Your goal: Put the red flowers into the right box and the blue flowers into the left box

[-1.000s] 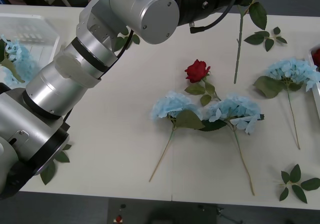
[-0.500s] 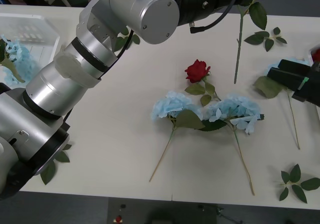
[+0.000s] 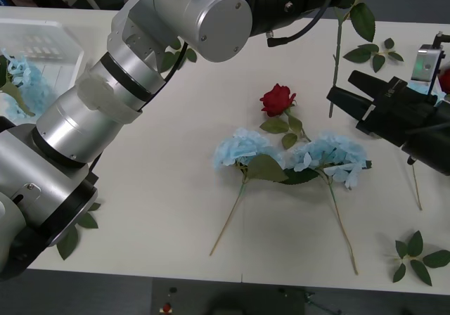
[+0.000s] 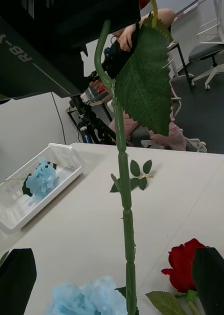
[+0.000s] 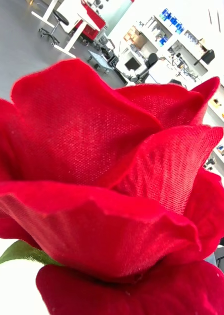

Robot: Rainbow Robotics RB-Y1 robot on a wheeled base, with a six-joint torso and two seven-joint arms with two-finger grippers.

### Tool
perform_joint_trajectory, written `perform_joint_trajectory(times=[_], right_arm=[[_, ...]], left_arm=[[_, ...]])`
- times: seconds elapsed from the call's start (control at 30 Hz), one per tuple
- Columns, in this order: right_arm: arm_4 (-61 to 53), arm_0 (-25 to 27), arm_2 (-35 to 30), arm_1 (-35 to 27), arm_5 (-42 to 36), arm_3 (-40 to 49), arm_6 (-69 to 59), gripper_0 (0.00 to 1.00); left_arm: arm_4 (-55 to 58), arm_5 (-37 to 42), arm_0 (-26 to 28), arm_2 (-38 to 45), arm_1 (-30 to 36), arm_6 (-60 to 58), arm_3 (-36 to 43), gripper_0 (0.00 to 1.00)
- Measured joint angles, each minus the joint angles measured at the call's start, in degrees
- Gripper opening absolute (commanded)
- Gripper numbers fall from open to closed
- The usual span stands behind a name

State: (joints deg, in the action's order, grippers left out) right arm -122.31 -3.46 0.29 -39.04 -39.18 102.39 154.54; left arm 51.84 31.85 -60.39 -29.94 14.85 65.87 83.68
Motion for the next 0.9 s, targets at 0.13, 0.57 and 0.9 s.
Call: perform_joint_trajectory(times=[0.13, 0.57, 0.9], right_arm=[[4.83, -3.67, 1.49, 4.53, -1.47, -3.3, 0.0, 0.82], [9.05, -10.63, 6.75, 10.19, 0.78, -7.1, 0.0, 0.0], [9.05, -10.63, 6.8, 10.19, 0.77, -7.2, 0.0, 0.0]], left_arm=[[0.0, 0.0, 0.0, 0.0, 0.0, 0.0, 0.0, 0.0], [0.0, 0.0, 0.0, 0.0, 0.0, 0.0, 0.01, 0.0], [0.0, 0.0, 0.0, 0.0, 0.0, 0.0, 0.01, 0.76]])
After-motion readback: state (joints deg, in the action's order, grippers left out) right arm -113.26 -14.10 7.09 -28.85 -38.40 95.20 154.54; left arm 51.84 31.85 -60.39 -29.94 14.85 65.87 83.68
